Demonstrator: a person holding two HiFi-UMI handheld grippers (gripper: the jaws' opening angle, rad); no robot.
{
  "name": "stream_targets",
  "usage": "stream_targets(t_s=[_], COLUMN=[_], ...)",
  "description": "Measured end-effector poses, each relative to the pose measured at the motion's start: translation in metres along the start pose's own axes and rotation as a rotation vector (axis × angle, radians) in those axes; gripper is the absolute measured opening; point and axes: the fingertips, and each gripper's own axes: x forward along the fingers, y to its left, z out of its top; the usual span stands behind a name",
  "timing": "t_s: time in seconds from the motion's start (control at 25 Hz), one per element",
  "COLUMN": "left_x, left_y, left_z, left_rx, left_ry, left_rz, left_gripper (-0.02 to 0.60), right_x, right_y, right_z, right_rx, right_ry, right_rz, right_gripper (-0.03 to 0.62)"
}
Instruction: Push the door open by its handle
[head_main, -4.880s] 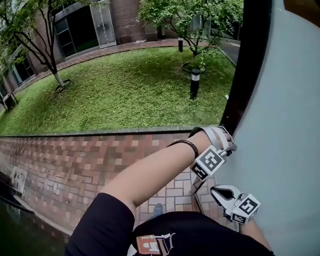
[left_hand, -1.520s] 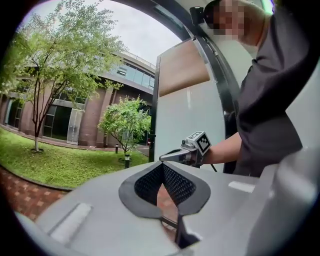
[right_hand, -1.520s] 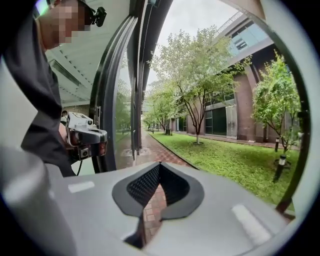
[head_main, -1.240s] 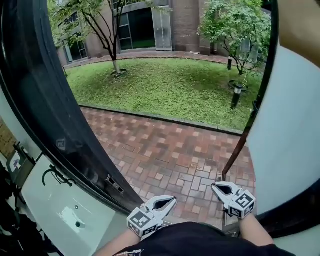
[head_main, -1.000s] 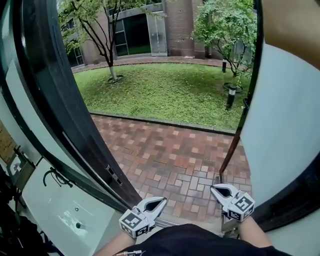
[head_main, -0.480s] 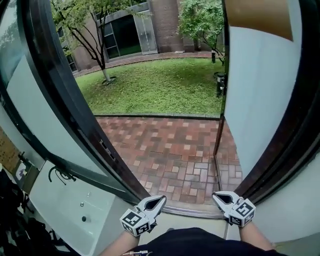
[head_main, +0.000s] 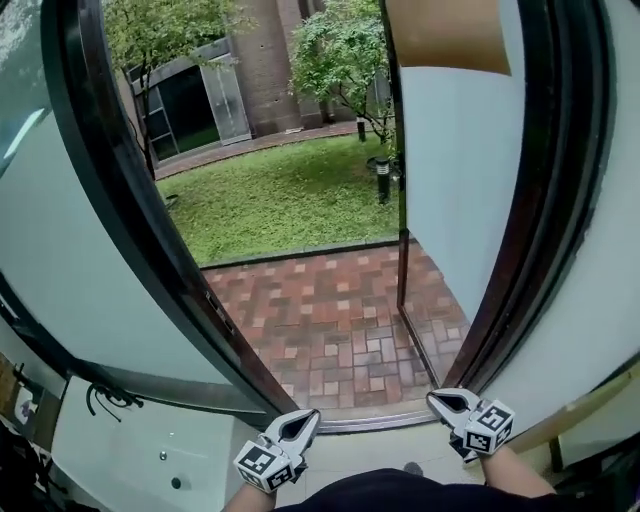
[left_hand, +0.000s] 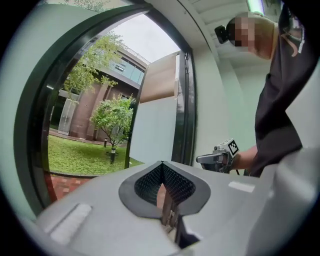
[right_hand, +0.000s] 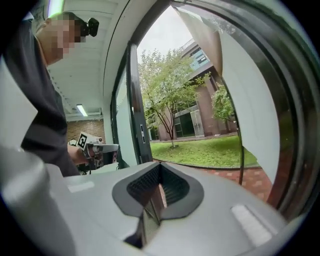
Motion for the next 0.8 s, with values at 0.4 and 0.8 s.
stream_targets(t_s=[0.4, 0.8], left_x=[-0.058, -0.049], left_y=[-0.005, -0.047], left_z=[-0.020, -0.030], left_rx=[0.007, -0.037], left_ry=[-0.010, -0.024], left_rz=[-0.004, 0.032], left_gripper=[0.006, 0.006], right_x=[-0.020, -0.063], right_y=[0.061, 0.045], right_z=[-0.008, -0.011], right_rx=[0.004, -0.029], right_ry=[-0.025, 0.017], right_rz=[-0.054, -0.043], right_gripper=[0.000, 0.000])
